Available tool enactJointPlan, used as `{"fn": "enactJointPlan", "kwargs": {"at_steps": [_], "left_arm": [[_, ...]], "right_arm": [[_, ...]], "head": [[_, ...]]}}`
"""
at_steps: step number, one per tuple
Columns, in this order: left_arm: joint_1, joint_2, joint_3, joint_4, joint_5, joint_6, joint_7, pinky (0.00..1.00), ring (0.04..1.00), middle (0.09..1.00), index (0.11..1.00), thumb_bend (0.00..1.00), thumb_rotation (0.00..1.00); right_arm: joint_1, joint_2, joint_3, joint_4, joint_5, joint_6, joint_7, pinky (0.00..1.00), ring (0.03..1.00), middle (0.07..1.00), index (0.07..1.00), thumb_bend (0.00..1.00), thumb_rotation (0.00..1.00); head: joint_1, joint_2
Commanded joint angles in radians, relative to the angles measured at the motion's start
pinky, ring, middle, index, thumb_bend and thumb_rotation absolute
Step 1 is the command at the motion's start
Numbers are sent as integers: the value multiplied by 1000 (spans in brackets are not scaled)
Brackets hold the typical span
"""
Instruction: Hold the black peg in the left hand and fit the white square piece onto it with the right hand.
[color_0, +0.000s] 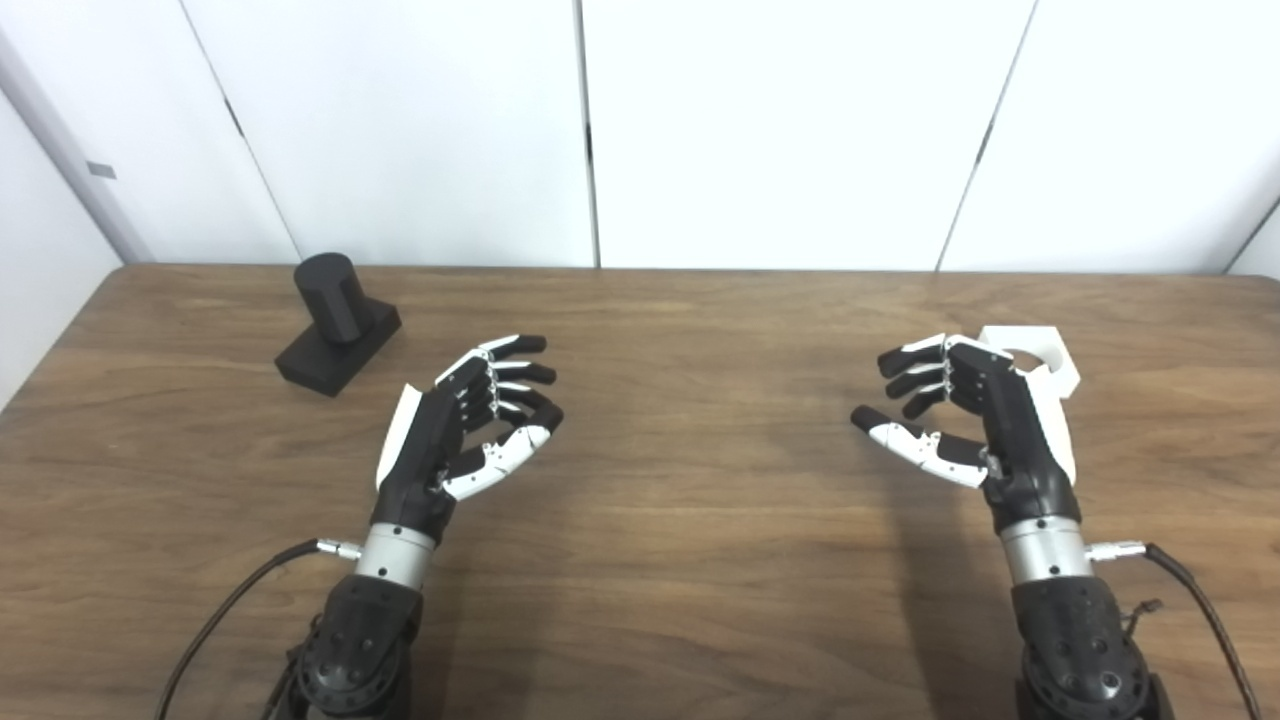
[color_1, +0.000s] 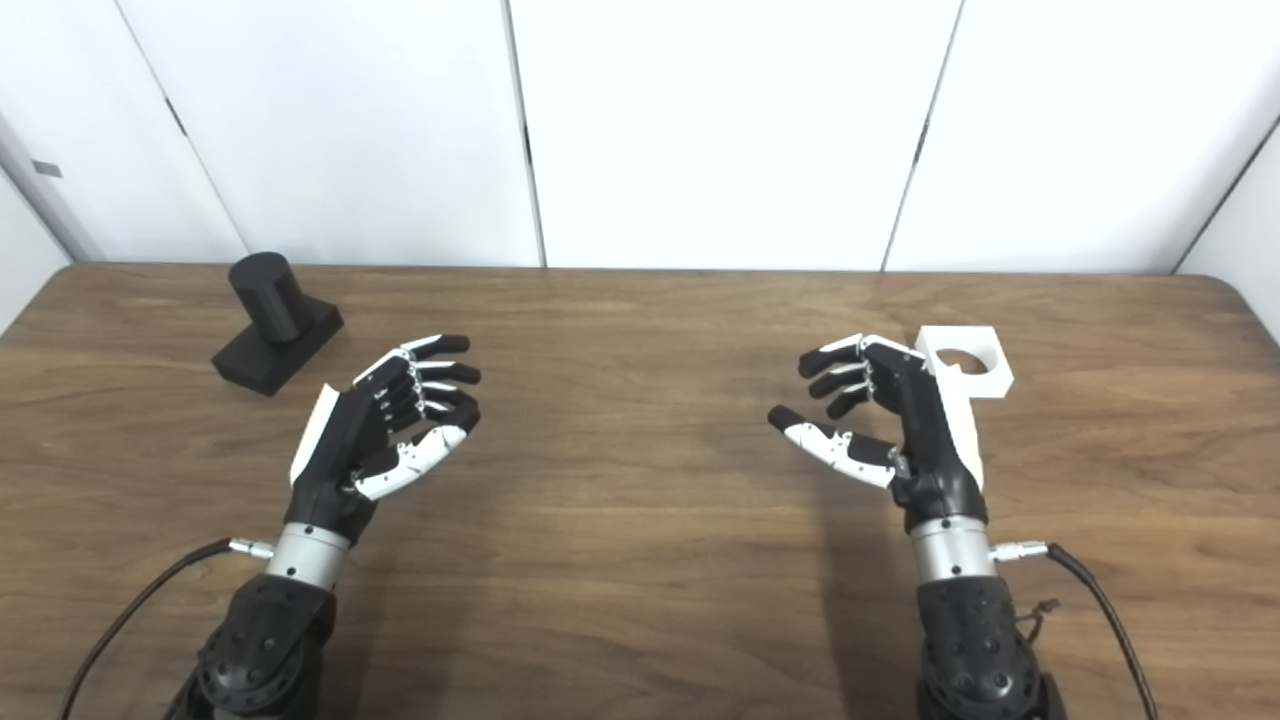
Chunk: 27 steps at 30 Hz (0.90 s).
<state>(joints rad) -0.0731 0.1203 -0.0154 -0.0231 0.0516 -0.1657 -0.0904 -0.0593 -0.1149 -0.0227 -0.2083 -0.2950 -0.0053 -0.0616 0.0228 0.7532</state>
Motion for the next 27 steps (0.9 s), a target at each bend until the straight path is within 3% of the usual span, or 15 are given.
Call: {"fn": "enactJointPlan", "kwargs": {"at_steps": [1,8,14,20,27], "left_arm": [[-23,-5,-4,-23,5,-9,6,477,590,665,730,566,208],[-17,-38,-31,-27,33,-4,20,492,601,670,729,566,196],[-19,-63,-43,-11,65,-25,32,507,603,669,719,560,179],[-18,-74,-44,-8,73,-28,35,508,597,663,717,575,202],[-16,-74,-42,-10,57,-21,25,508,600,661,720,578,196]], "right_arm": [[-27,-13,-8,-18,6,-48,-12,372,496,591,490,501,118],[-16,-37,-30,-19,63,-58,6,398,524,590,490,500,114],[-8,-47,-42,-37,81,-31,12,420,548,604,490,499,115],[3,-35,-44,-95,101,42,23,436,565,614,490,498,114],[7,-34,-37,-122,92,80,25,453,574,621,490,497,114]], "head": [[44,-9],[196,-46],[268,-76],[272,-83],[270,-85]]}}
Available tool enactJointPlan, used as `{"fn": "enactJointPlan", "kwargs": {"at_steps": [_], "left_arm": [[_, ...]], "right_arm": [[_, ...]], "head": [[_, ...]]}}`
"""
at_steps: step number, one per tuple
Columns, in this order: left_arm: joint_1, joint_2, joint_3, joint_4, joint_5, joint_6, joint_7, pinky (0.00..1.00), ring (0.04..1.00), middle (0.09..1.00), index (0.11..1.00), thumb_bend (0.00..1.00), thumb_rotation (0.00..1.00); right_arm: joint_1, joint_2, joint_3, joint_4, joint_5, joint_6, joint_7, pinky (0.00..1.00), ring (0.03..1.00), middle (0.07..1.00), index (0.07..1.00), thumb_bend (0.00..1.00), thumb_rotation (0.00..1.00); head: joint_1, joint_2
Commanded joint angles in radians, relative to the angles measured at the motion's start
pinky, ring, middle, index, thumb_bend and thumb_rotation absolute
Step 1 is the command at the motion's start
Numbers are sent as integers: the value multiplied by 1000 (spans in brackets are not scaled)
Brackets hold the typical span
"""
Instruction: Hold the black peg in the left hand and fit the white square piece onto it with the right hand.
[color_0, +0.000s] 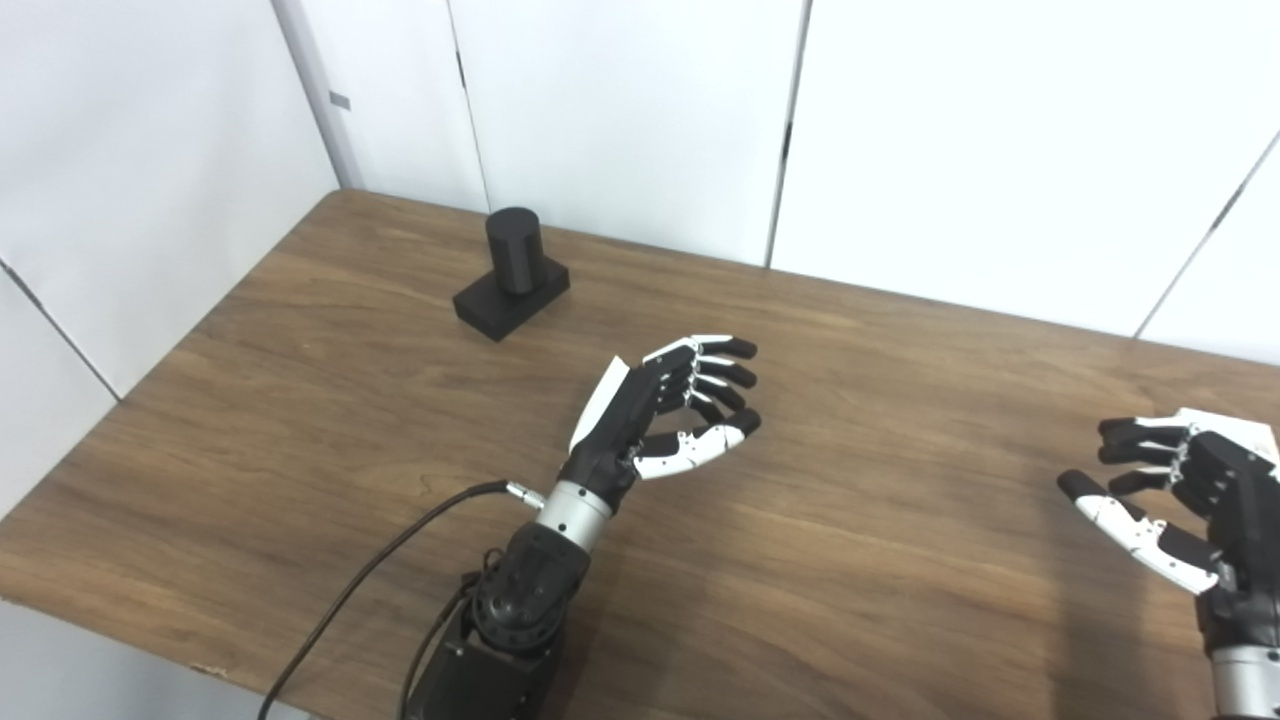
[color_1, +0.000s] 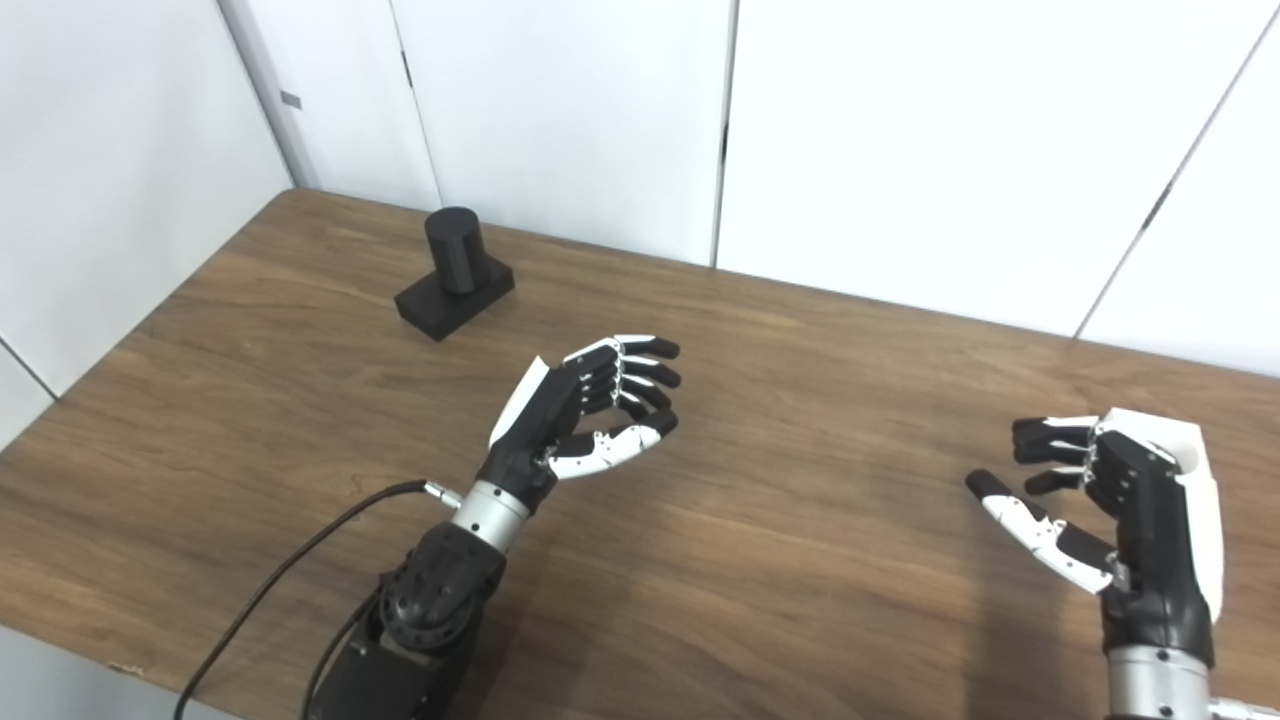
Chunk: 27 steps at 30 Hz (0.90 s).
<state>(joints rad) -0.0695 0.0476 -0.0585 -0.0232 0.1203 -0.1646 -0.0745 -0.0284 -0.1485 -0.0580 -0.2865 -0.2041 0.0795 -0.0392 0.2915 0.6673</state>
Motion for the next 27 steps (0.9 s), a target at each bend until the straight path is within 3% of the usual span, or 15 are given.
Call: {"fn": "enactJointPlan", "kwargs": {"at_steps": [1,8,13,16,21,27], "left_arm": [[-20,-2,1,-10,-12,-22,8,507,599,660,720,577,193],[-25,8,0,-23,43,-31,28,507,606,664,713,596,204],[-34,29,13,-84,151,3,68,487,606,660,690,629,66],[-51,85,20,-133,203,68,36,507,632,685,681,639,33],[-86,196,12,-189,273,169,-39,573,705,745,720,681,102],[-134,264,14,-200,332,215,-44,587,715,742,679,702,87]], "right_arm": [[-24,-1,0,-45,-2,-5,2,452,573,621,490,497,114],[-26,0,4,-48,-16,-4,0,435,559,613,489,497,113],[-26,3,6,-55,-18,8,1,429,559,612,489,497,114],[-25,5,3,-57,-9,24,5,442,569,620,489,497,114],[-33,-7,2,-39,-20,8,2,434,560,608,489,498,113],[-36,-6,-6,-35,0,15,5,441,569,614,489,497,113]], "head": [[1,1],[4,-3],[3,-1],[6,-4],[13,-7],[22,-15]]}}
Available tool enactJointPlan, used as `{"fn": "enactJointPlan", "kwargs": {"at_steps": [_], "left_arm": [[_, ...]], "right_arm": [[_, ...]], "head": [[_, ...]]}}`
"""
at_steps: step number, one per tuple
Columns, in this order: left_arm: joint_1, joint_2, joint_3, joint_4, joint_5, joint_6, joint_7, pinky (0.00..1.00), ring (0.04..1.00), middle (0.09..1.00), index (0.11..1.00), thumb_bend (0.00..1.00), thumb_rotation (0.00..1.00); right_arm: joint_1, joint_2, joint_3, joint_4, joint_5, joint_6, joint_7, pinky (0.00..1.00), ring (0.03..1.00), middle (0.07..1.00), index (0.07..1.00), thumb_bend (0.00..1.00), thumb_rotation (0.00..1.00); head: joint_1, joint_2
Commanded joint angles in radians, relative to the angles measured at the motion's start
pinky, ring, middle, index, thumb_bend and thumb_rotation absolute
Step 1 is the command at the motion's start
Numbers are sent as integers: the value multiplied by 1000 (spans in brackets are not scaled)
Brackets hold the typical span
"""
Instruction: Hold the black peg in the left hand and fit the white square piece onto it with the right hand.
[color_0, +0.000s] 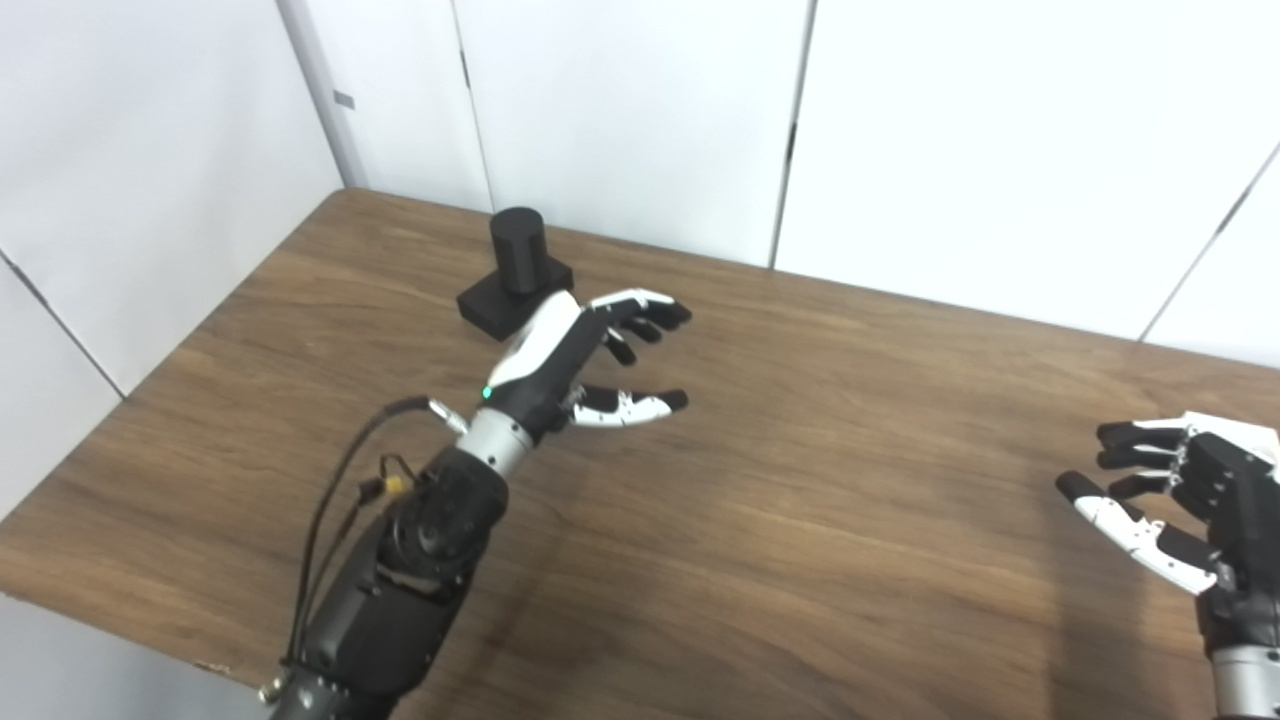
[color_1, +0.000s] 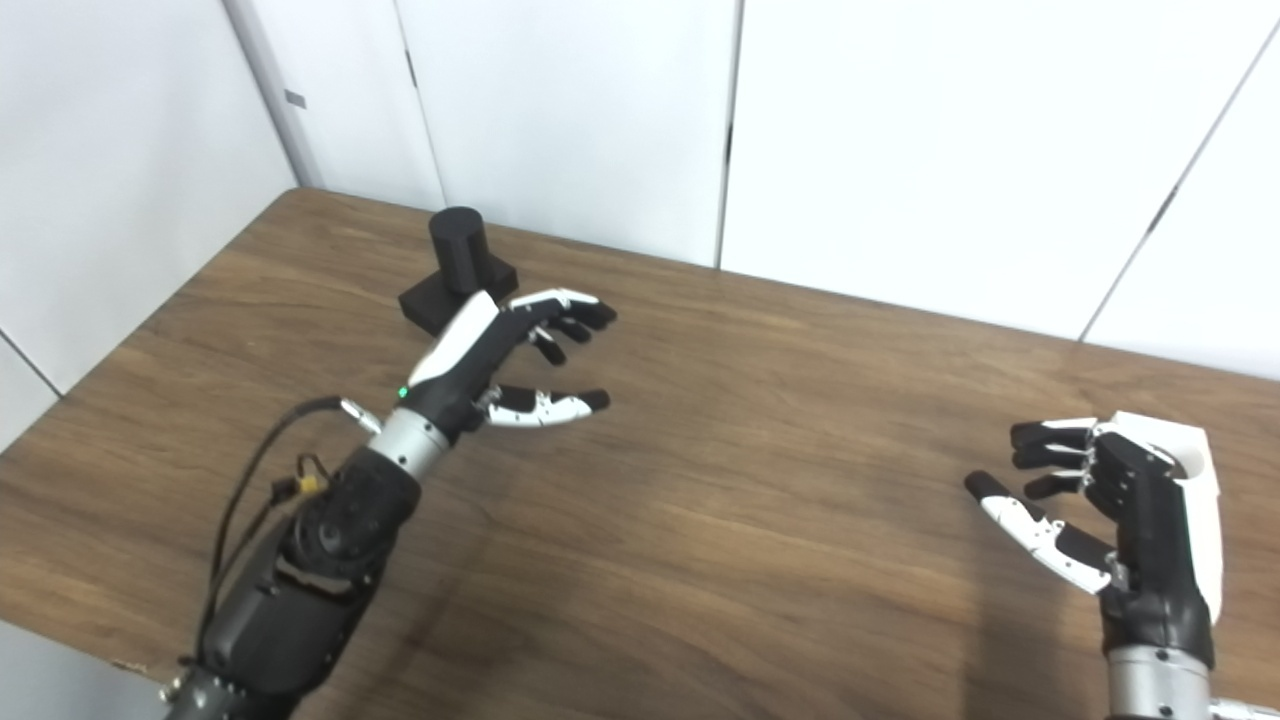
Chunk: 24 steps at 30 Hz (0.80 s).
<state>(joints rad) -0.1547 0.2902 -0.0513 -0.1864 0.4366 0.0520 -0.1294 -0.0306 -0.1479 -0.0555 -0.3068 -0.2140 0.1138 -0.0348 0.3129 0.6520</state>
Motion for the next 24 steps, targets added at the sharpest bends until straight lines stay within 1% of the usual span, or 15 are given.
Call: {"fn": "enactJointPlan", "kwargs": {"at_steps": [1,4,7,9,13,16,20,22,24], "left_arm": [[-56,29,11,-37,31,2,15,586,712,744,671,699,74],[-73,42,25,-38,76,14,38,598,714,737,662,705,90],[-90,50,41,-41,144,29,68,615,717,736,673,702,119],[-103,56,56,-45,186,47,85,620,731,754,685,705,129],[-124,69,79,-52,234,84,90,658,780,798,718,694,163],[-151,95,101,-30,228,86,93,670,795,811,732,690,195],[-187,117,130,23,191,77,95,675,769,789,731,684,153],[-205,131,139,62,180,65,109,668,765,782,732,679,133],[-221,141,140,89,185,71,124,653,759,775,738,688,141]], "right_arm": [[-34,-6,-9,-12,15,-23,1,450,577,617,489,497,114],[-35,-5,-11,-6,29,-31,1,462,584,621,489,497,114],[-35,-4,-12,-8,36,-27,1,462,582,624,489,497,113],[-35,-9,-11,-11,33,-29,1,455,574,621,489,496,113],[-33,-12,-12,-16,38,-26,4,445,572,617,489,496,113],[-35,-11,-13,-16,46,-23,6,450,576,619,489,496,114],[-36,-11,-11,-16,41,-20,4,447,576,620,489,496,114],[-36,-11,-10,-12,40,-27,4,443,576,621,489,496,114],[-36,-11,-10,-6,39,-33,2,444,573,619,489,497,114]], "head": [[0,0],[0,0],[0,-1],[0,-2],[0,-4],[4,-4],[2,-7],[1,-7],[0,-7]]}}
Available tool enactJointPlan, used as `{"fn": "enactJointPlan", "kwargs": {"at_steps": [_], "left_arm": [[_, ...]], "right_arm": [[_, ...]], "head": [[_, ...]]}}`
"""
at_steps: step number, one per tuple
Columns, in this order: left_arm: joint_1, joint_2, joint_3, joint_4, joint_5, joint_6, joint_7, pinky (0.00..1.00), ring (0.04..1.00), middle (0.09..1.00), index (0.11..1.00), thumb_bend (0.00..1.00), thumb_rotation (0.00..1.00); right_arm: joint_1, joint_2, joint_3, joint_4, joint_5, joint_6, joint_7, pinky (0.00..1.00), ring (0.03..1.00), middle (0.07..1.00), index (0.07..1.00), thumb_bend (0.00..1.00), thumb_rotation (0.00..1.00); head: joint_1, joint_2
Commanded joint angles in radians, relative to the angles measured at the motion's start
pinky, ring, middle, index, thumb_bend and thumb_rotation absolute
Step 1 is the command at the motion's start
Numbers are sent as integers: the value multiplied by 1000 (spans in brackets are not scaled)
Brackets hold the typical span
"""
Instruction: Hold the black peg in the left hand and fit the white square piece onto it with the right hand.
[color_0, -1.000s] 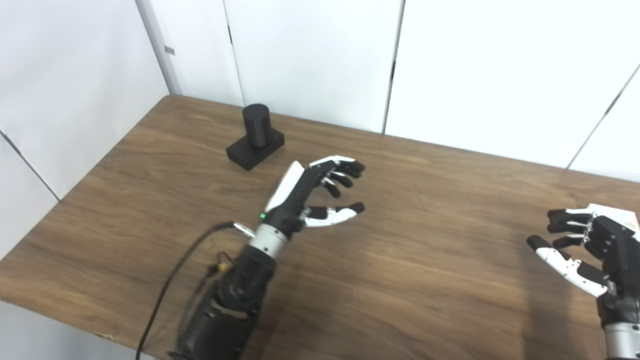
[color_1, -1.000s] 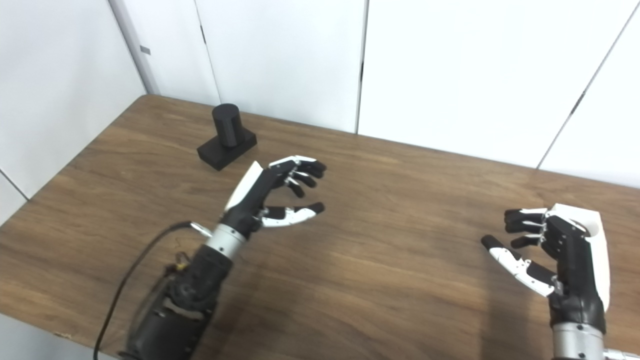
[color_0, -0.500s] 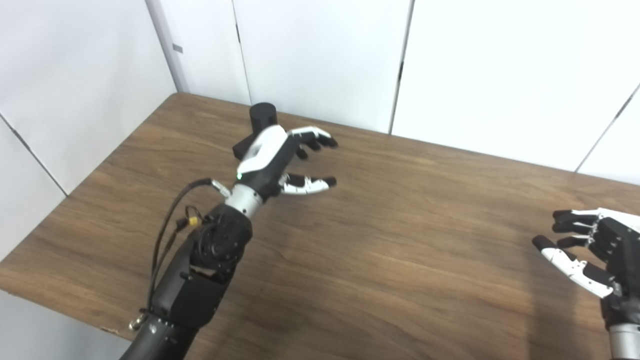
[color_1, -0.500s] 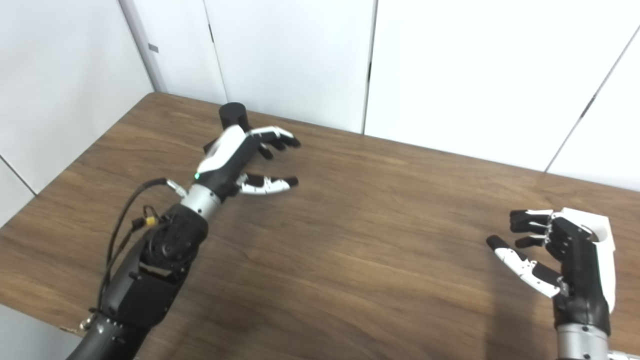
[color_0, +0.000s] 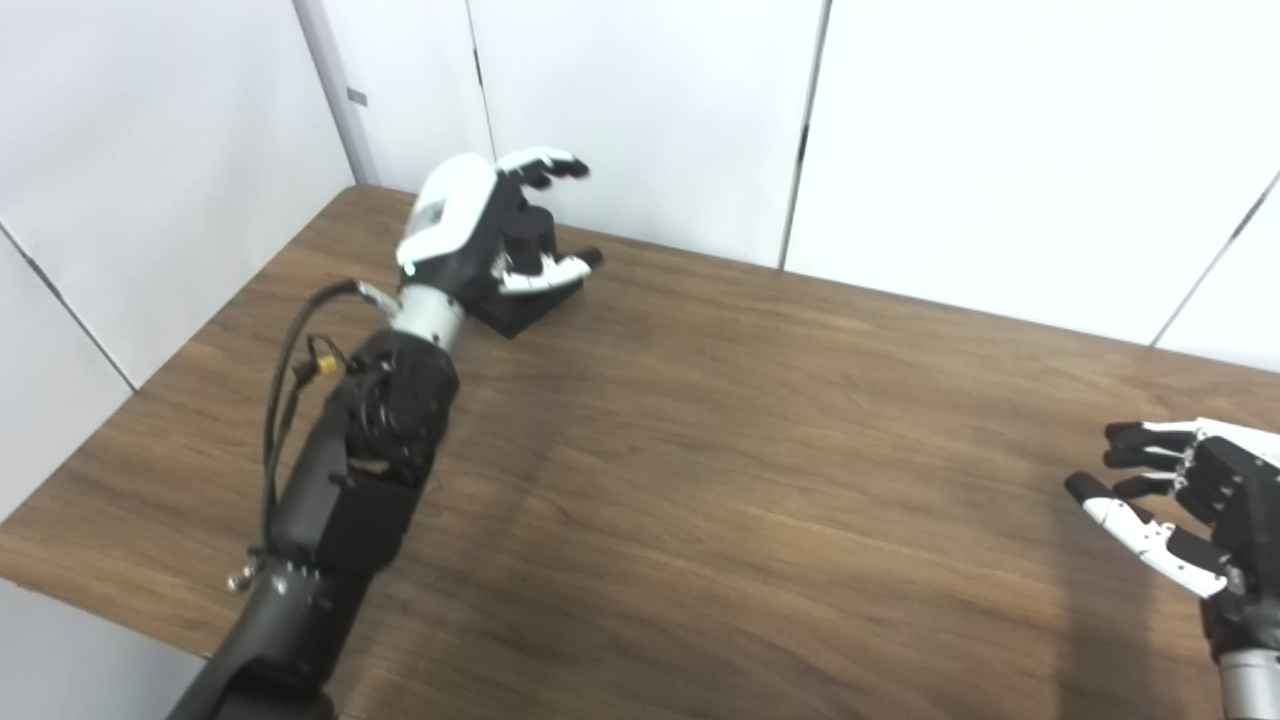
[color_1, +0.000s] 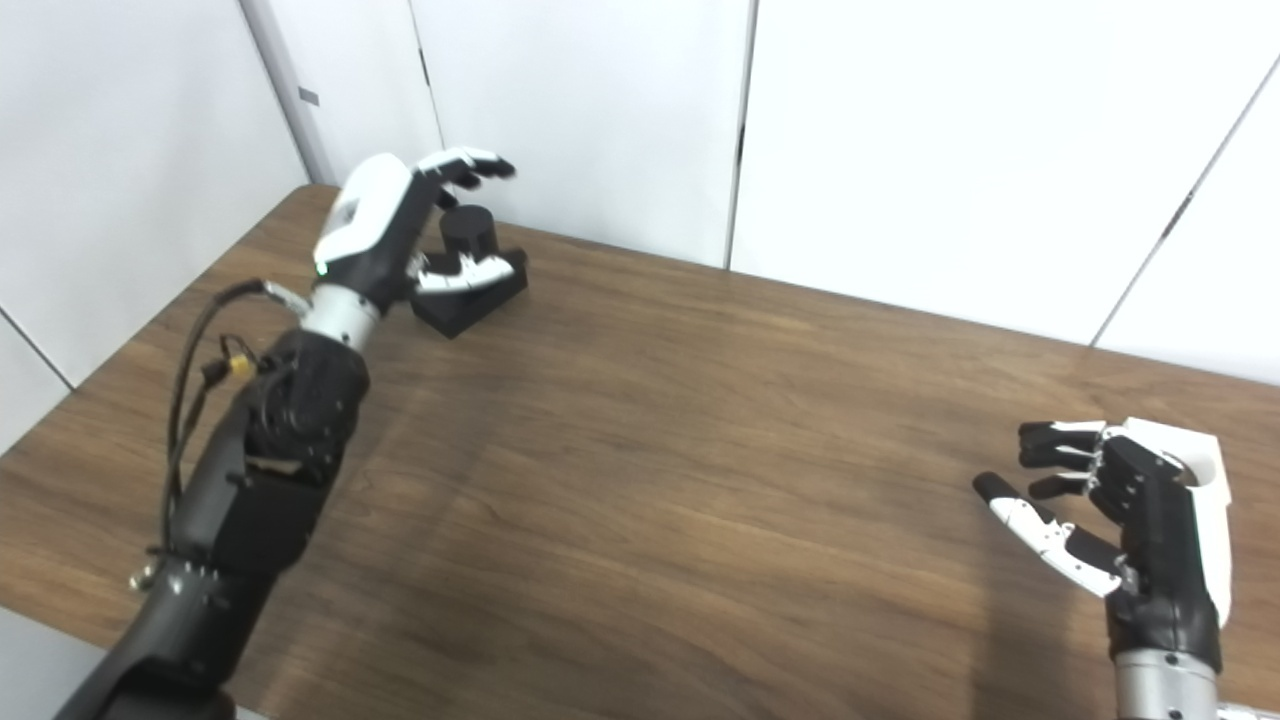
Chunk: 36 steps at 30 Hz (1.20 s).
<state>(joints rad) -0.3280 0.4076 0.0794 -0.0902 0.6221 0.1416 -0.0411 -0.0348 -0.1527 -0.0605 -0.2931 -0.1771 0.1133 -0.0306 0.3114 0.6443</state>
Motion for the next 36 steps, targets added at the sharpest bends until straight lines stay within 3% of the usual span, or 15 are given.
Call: {"fn": "enactJointPlan", "kwargs": {"at_steps": [1,7,16,25,36], "left_arm": [[-53,26,7,-1,11,-9,40,650,764,772,748,697,154],[-83,53,-34,34,126,45,59,730,850,856,831,727,267],[-112,74,-47,86,168,67,84,692,860,869,803,734,315],[-139,102,-81,140,241,186,56,689,843,864,801,761,382],[-165,110,-125,173,300,324,-2,756,886,891,795,903,557]], "right_arm": [[-32,-5,-6,-17,2,-34,-4,449,574,618,489,497,114],[-33,-8,-6,-13,-5,-41,-7,437,566,614,489,496,114],[-32,-10,-5,-20,-14,-33,-8,430,552,611,489,496,114],[-31,-7,-9,-24,-13,-22,-6,435,564,620,489,496,115],[-29,-6,-9,-23,1,-27,-7,457,572,624,489,495,114]], "head": [[1,1],[-3,-2],[-2,-2],[-3,-1],[-6,0]]}}
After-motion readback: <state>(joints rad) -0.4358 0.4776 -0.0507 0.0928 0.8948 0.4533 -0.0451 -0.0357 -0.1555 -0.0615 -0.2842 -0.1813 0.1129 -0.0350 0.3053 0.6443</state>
